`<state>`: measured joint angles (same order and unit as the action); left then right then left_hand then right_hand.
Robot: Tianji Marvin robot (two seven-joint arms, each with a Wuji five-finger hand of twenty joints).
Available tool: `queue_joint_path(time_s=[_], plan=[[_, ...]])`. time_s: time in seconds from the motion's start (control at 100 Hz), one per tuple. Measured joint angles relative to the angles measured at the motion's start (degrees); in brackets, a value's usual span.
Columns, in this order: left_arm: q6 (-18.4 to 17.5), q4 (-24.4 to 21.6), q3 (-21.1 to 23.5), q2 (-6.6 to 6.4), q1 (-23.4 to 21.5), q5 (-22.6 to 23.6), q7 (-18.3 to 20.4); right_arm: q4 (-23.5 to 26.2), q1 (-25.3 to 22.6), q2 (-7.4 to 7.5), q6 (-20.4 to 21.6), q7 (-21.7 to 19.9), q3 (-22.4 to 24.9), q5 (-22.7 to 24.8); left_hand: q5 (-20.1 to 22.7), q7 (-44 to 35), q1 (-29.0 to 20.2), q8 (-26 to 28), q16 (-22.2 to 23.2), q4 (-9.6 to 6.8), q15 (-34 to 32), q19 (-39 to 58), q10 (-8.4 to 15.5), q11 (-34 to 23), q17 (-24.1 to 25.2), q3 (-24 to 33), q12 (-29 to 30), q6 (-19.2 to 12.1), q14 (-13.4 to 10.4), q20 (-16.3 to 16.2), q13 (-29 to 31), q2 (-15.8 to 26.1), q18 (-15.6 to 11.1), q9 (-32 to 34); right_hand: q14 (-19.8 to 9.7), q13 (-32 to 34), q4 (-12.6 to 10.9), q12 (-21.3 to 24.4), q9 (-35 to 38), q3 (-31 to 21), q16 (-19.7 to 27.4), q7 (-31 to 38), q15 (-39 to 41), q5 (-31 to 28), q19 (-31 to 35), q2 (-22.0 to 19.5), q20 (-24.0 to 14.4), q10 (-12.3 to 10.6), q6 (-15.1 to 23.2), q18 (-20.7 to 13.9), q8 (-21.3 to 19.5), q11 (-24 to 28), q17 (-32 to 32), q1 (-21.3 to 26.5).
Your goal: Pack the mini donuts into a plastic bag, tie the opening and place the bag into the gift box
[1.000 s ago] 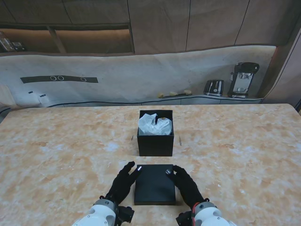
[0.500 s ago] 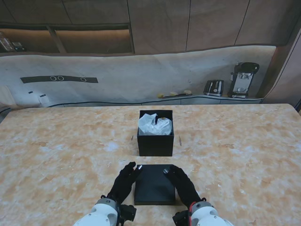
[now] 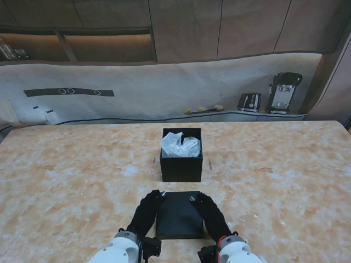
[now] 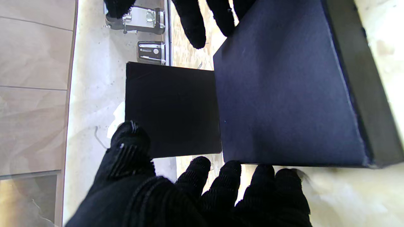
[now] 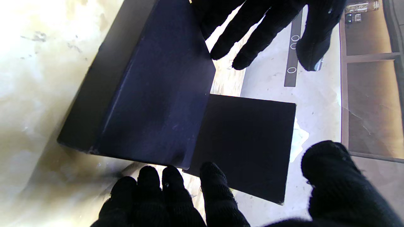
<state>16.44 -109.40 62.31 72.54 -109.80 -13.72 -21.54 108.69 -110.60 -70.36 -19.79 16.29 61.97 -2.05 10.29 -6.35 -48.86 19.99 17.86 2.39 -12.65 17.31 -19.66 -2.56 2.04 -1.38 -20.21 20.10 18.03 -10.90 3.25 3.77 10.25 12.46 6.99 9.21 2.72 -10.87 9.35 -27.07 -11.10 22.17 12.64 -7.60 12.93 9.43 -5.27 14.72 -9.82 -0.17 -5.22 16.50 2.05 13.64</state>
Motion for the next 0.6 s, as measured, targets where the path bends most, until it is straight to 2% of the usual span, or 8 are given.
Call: queue_joint_path(time_s=[0.11,0.13,0.24,0.47,0.6], plan=[[-0.71,-0.17,-0.03,0.24,-0.02,-3.42,-0.86,0.10,-0.10,-0.16,0.00,0.64,-0.12,-0.82,0.09,-0.67,-1.38,0.00,-0.46,0.00,1.58,0.07,0.10,0.63,0.06,0.00,0.00,0.00,0.28,0.00,-0.28,0.00,0.00,-0.03,-0.07,-0.32,0.00,-0.01,-0.62,-0.63,0.00,0.30,0.26,0.01,0.00,-0.03,-0.06,0.00,0.01,-0.13,0.07,-1.47,0.00,0.00],[-1.36,-0.14,-0.04,0.24,-0.04,-4.02,-0.86,0.13,-0.13,-0.18,0.00,0.73,-0.12,-0.95,0.09,-1.01,-1.38,0.00,-0.67,0.00,2.19,0.09,-0.44,0.63,0.55,0.00,0.00,0.00,1.02,0.00,-0.75,0.00,0.45,-0.03,-0.07,-0.52,0.00,0.02,-0.64,-0.70,0.00,0.37,0.31,0.01,0.00,-0.03,-0.19,0.00,0.01,-0.14,0.08,-1.88,-0.01,0.00],[-6.08,0.46,0.05,0.15,-0.19,-7.73,-0.46,0.43,-0.36,-0.27,-0.17,1.21,-0.06,-1.79,0.09,-2.78,-1.91,0.00,-1.05,0.00,3.03,-0.69,-0.38,0.50,1.60,0.01,0.00,-0.34,1.07,0.00,-1.68,0.00,0.43,0.06,-0.02,-1.66,0.00,0.03,-2.39,-0.98,0.80,0.42,-0.27,0.02,0.00,-0.05,-0.88,0.00,0.01,-0.16,0.46,-3.53,-0.02,0.00],[-5.75,0.62,0.24,-0.08,-0.62,-7.03,0.53,1.14,-0.88,-0.63,-0.19,2.61,0.00,-4.82,0.09,-5.73,-3.98,0.00,-1.08,0.00,3.53,-0.41,-0.36,0.00,1.62,0.03,0.00,-0.36,1.07,0.00,-1.70,0.00,0.43,1.44,0.07,-2.36,0.00,0.02,-2.41,-2.20,0.84,0.99,-1.04,0.02,0.01,0.41,-1.57,-0.20,0.01,0.04,0.80,-3.54,0.14,0.00],[-5.58,0.16,0.48,-0.08,-1.08,-7.90,0.27,1.55,-1.37,-0.74,-0.03,2.81,-0.02,-4.92,0.09,-6.30,-4.04,0.00,-1.08,0.00,3.53,-0.20,-0.37,-0.07,1.68,0.03,0.00,-0.36,0.96,0.00,-1.68,0.00,0.38,2.14,0.62,-2.49,0.00,0.03,-2.41,-3.46,0.84,1.48,-1.12,0.02,0.07,0.41,-2.25,-0.20,0.01,0.88,0.83,-3.54,0.70,0.00]])
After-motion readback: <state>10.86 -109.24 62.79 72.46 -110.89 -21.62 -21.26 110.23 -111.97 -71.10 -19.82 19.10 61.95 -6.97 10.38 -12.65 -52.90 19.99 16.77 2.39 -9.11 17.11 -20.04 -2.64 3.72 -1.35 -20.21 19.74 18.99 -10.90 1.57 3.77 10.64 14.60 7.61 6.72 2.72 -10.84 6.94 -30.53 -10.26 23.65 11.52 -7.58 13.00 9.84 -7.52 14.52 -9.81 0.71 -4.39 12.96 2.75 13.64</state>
